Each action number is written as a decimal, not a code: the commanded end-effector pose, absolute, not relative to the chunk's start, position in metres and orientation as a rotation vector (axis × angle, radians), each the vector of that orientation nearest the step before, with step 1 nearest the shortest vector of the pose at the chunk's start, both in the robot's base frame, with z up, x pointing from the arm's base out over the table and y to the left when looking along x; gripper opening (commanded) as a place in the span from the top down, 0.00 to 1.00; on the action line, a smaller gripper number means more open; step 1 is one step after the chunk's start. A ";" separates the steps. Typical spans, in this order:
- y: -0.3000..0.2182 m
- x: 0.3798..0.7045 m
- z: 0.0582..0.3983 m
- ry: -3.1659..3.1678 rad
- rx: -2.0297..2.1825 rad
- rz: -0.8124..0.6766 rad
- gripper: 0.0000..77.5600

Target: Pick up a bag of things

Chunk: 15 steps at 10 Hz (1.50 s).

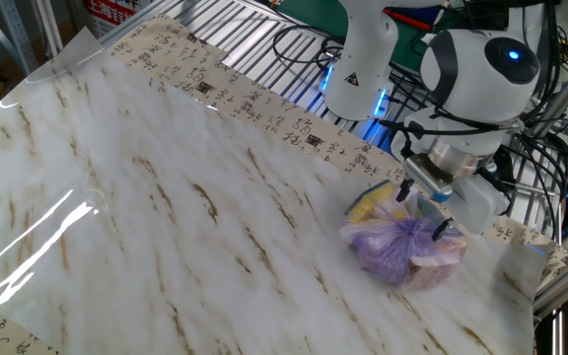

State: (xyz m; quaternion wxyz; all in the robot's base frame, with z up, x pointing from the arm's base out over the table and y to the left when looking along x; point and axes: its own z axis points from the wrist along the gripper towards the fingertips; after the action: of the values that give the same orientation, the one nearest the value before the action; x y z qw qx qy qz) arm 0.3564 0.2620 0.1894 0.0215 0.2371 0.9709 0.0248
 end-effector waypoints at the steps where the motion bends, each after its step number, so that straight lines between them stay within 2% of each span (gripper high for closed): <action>1: 0.269 0.359 0.175 2.982 0.754 0.084 0.00; 15: 0.270 0.355 0.167 2.991 0.694 0.056 0.00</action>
State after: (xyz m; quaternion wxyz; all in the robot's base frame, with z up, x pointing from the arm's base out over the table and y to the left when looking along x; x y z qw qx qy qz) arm 0.3546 0.2695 0.1667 0.0337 0.2265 0.9733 0.0175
